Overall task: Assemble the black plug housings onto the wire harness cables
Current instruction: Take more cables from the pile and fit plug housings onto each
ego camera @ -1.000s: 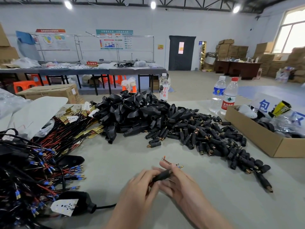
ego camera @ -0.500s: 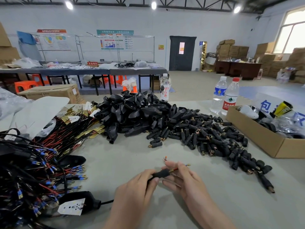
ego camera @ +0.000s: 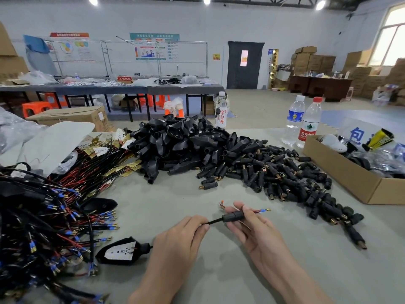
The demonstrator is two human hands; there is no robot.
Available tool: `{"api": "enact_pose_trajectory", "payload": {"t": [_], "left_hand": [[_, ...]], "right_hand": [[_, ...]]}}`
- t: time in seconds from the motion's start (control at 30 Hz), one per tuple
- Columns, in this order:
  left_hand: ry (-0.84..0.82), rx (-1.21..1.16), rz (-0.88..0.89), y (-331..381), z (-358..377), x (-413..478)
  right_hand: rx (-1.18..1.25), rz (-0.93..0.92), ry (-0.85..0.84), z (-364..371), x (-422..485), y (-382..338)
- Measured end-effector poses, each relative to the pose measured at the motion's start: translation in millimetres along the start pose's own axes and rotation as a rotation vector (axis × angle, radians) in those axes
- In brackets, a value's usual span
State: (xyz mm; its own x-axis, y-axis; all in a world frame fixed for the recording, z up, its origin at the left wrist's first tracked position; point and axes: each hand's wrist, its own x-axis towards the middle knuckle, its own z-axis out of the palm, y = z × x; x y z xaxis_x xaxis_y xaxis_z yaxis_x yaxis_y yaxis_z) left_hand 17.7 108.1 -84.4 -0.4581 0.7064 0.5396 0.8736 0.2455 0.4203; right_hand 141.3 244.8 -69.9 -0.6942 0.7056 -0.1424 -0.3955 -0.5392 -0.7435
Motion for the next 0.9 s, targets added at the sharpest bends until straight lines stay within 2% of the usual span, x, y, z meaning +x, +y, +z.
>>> {"api": "enact_pose_trajectory", "payload": {"t": [0.33, 0.5, 0.9], "left_hand": [[0.090, 0.083, 0.090, 8.8, -1.1, 1.8], [0.080, 0.040, 0.103, 2.2, 0.4, 2.5], [0.087, 0.076, 0.142, 3.0, 3.2, 4.8]], "right_hand": [[-0.002, -0.029, -0.052, -1.2, 1.6, 9.5], [0.014, -0.098, 0.006, -6.5, 5.6, 5.1], [-0.030, -0.060, -0.015, -4.4, 3.8, 6.7]]}}
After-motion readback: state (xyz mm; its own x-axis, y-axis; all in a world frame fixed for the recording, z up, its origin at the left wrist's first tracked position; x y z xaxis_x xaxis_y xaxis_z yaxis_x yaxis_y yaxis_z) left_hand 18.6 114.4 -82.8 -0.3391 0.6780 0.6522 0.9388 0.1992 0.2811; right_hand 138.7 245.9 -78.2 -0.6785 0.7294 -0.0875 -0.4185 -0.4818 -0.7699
